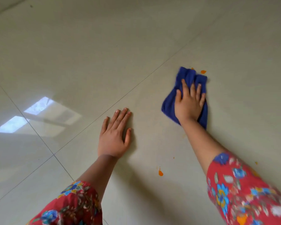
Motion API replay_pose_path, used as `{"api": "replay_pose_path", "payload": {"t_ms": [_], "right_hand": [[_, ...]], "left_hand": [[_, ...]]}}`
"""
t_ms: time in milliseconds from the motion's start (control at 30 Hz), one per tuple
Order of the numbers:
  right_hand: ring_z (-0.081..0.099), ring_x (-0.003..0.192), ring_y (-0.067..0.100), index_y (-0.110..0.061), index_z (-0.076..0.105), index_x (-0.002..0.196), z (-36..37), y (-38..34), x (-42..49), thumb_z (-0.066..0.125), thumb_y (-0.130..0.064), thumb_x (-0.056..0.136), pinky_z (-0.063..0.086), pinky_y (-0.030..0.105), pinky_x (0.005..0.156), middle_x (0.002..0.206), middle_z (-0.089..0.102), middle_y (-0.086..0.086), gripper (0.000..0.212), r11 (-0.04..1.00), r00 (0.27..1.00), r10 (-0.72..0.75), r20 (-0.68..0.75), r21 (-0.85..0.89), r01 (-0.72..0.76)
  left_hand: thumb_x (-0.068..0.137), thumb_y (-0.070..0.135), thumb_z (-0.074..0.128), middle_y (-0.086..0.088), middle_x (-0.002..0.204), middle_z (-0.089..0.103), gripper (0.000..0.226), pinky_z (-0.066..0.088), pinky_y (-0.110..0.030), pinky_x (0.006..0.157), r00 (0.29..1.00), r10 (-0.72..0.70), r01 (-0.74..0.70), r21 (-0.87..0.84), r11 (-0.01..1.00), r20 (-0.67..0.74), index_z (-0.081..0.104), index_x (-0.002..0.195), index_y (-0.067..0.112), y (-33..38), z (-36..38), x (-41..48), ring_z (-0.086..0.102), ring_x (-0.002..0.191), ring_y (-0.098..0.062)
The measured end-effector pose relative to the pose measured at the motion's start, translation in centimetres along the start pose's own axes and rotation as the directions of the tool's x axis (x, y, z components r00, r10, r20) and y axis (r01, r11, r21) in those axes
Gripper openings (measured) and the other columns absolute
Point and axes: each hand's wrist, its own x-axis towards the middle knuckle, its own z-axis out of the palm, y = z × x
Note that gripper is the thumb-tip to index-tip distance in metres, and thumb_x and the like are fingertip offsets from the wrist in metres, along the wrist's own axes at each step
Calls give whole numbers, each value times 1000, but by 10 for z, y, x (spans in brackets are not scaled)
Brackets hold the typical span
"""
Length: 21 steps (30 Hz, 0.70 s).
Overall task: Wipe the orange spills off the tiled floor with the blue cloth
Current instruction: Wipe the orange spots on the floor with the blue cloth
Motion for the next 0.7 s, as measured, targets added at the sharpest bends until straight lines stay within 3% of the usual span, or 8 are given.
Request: {"api": "replay_pose_path", "payload": {"t_ms": [67, 133, 233, 300, 367, 467, 600, 700], "right_hand": [[25, 146, 29, -30, 40, 147, 1, -3, -44, 27, -47, 96, 15, 49, 118, 153, 39, 8, 55, 999, 998, 39, -47, 7, -39], [28, 145, 29, -30, 42, 145, 3, -19, -77, 28, -46, 96, 16, 47, 117, 151, 42, 7, 54, 995, 995, -98, -10, -3, 98], [28, 146, 26, -34, 40, 146, 4, -36, -38, 27, -48, 97, 17, 46, 118, 152, 41, 3, 53, 958, 956, -286, 65, -7, 287], [22, 148, 25, -35, 35, 148, 0, -26, 7, 25, -49, 97, 13, 46, 119, 156, 35, 2, 54, 978, 975, -205, 80, -33, 208], [16, 149, 25, -35, 31, 150, -1, -6, 26, 29, -47, 99, 9, 46, 120, 159, 29, 2, 53, 1000, 998, -27, 55, -7, 28], [19, 148, 27, -32, 33, 150, 2, -6, -16, 31, -45, 99, 9, 47, 119, 158, 31, 5, 52, 996, 996, 88, -28, 0, -88], [26, 146, 27, -33, 40, 146, 7, -33, -31, 29, -46, 97, 15, 46, 117, 153, 40, 1, 52, 979, 978, -204, 31, -8, 204], [18, 149, 23, -37, 31, 150, 3, -33, 40, 30, -47, 100, 9, 43, 120, 157, 32, -1, 50, 967, 963, -247, 107, -38, 252]], "left_hand": [[94, 41, 31, 17, 158, 19, 57, 9, -37, 121, 1000, -8, 8, 1, 1000, -9, 26, 151, 33, 0, 0, 0, 10, 148, -7], [95, 40, 32, 16, 158, 20, 57, 9, -37, 121, 1000, -7, 7, 0, 1000, -5, 27, 151, 33, 0, 0, -1, 11, 148, -7], [94, 41, 33, 16, 158, 20, 57, 8, -36, 121, 1000, -4, 4, 5, 1000, 1, 26, 151, 33, 0, 0, 1, 11, 148, -7], [95, 41, 33, 17, 159, 19, 57, 8, -36, 121, 1000, -9, 9, 11, 1000, 5, 25, 151, 34, 1, 0, 0, 10, 148, -7], [95, 41, 33, 17, 159, 18, 57, 8, -36, 121, 1000, -13, 13, 13, 1000, 9, 25, 151, 34, 1, 0, 0, 10, 148, -6], [94, 41, 32, 17, 159, 18, 58, 8, -37, 121, 1000, -14, 14, 15, 1000, 10, 24, 151, 34, 1, -1, 0, 10, 148, -7], [95, 42, 32, 17, 159, 17, 58, 8, -38, 121, 1000, -11, 10, 27, 1000, 23, 23, 152, 34, 1, -2, 0, 9, 148, -7], [95, 42, 32, 17, 159, 16, 58, 8, -37, 121, 1000, -16, 15, 21, 1000, 17, 23, 152, 34, 0, -1, 0, 9, 148, -7]]}}
